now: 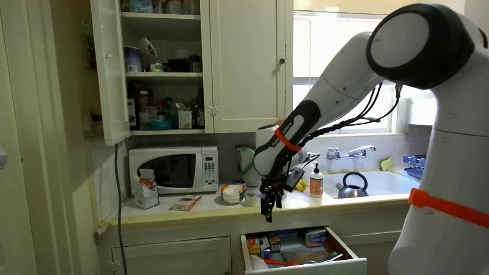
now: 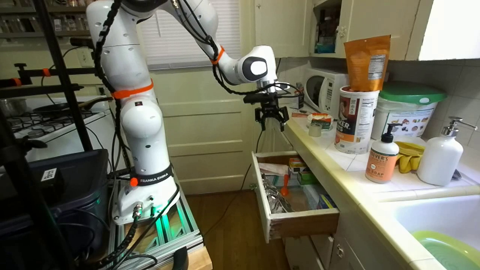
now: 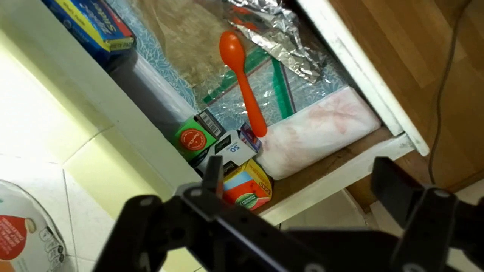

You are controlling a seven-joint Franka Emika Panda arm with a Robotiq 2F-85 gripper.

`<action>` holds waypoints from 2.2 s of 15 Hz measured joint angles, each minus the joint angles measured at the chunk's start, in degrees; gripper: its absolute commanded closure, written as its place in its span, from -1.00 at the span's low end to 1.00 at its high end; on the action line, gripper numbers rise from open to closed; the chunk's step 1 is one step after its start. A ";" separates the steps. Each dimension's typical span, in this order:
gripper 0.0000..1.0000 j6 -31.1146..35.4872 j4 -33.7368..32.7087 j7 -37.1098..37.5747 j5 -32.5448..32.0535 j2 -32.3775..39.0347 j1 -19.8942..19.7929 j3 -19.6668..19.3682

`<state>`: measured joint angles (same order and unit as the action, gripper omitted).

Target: Remove the orange spoon from the drawer

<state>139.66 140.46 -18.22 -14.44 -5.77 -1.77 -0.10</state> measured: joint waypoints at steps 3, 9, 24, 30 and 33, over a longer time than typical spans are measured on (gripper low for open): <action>-1.00 4.50 -1.29 -3.09 -0.47 6.08 -0.18 -1.14; -1.00 2.88 -2.89 -1.95 -1.00 9.86 -0.69 -1.92; -1.00 15.59 -2.16 3.17 -1.58 19.59 -1.27 -4.18; -0.78 23.96 -3.18 2.82 -1.63 26.69 -2.24 -4.36; -0.45 24.73 -4.46 2.23 -1.59 29.56 -2.96 -4.18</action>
<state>164.39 136.00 -15.99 -16.03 23.80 -4.73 -4.27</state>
